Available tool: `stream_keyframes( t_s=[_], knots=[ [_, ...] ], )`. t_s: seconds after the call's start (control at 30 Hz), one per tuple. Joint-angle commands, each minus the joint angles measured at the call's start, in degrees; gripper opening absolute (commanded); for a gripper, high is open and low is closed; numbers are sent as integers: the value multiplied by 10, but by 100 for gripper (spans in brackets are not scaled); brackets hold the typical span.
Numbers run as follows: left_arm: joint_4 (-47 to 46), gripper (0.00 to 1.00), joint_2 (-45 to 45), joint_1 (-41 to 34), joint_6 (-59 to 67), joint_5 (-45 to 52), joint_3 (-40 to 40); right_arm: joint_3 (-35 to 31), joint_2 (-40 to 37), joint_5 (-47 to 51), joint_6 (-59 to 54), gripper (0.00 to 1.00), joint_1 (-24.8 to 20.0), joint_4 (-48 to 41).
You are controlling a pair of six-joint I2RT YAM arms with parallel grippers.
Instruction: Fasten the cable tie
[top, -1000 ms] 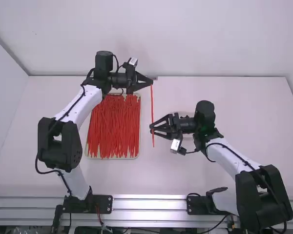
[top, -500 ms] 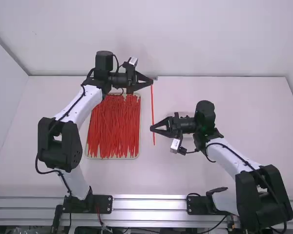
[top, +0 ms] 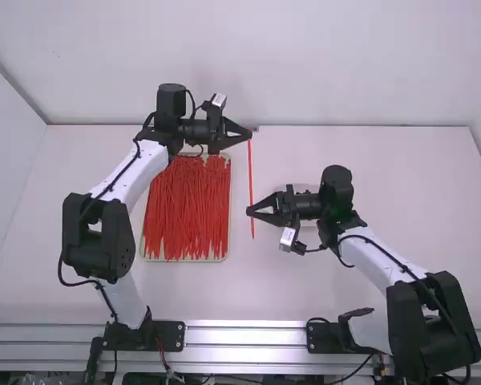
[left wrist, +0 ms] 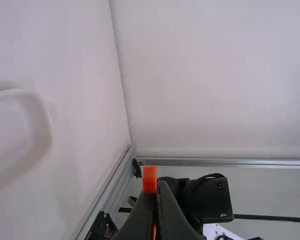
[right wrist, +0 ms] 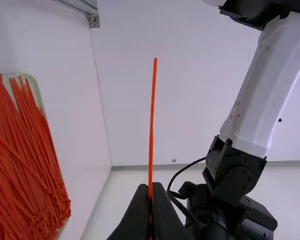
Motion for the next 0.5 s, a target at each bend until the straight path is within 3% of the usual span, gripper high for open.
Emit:
stream_keyframes(
  t_s=[0.0, 0.47],
  knots=[
    [2, 2, -1, -1, 17, 3, 13, -3, 1, -12, 7, 0, 1, 0],
    [1, 2, -1, -1, 32, 2, 13, -3, 1, -12, 41, 0, 1, -6]
  ],
)
